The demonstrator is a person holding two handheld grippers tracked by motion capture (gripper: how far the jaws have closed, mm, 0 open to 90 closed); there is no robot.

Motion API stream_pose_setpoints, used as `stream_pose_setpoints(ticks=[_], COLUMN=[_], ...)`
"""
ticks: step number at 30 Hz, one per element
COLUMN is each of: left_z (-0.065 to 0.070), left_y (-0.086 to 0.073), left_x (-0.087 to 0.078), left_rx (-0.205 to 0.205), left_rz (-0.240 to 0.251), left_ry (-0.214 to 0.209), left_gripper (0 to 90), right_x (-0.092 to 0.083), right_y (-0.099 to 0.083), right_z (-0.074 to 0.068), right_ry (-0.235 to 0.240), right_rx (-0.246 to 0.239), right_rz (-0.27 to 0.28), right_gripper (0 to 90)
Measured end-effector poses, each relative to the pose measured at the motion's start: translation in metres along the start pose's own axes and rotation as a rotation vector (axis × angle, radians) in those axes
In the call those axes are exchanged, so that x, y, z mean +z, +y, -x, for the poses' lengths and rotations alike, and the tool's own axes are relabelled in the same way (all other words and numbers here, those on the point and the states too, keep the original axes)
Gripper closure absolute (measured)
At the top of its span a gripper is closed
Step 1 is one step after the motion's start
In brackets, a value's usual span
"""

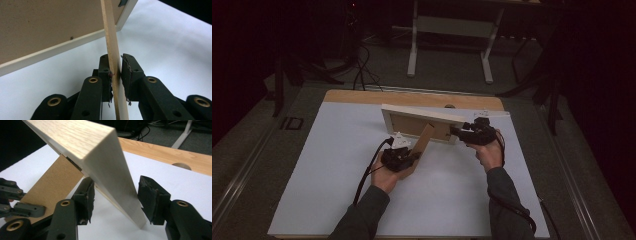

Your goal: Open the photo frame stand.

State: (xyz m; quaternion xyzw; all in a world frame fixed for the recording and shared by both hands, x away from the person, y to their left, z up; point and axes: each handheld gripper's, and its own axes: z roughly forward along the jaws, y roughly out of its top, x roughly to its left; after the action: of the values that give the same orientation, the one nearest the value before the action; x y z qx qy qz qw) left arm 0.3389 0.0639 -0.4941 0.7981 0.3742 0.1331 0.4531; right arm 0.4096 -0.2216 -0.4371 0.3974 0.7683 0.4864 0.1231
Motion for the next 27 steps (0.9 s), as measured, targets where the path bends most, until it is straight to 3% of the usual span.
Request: stream_pose_setpoints(ticks=[6,22,27], left_z=[0.003,0.007,0.008], left_y=[-0.004,-0.015,-0.017], left_x=[0.0,0.001,0.001], left_rx=[0.02,0.066,0.067], left_rz=[-0.014,-0.053,-0.052], left_ry=[-0.007,0.01,0.009], left_gripper=[79.7,78.5,77.6], right_x=[-0.001,-0.005,-0.006], right_y=[-0.005,-0.018,-0.023], right_z=[0.002,-0.004,-0.002], right_ry=[0.032,0.036,0.037], right_rx=[0.019,0.011,0.028], right_rz=[0.008,0.02,0.018], right_gripper=[44.0,40.2,43.7])
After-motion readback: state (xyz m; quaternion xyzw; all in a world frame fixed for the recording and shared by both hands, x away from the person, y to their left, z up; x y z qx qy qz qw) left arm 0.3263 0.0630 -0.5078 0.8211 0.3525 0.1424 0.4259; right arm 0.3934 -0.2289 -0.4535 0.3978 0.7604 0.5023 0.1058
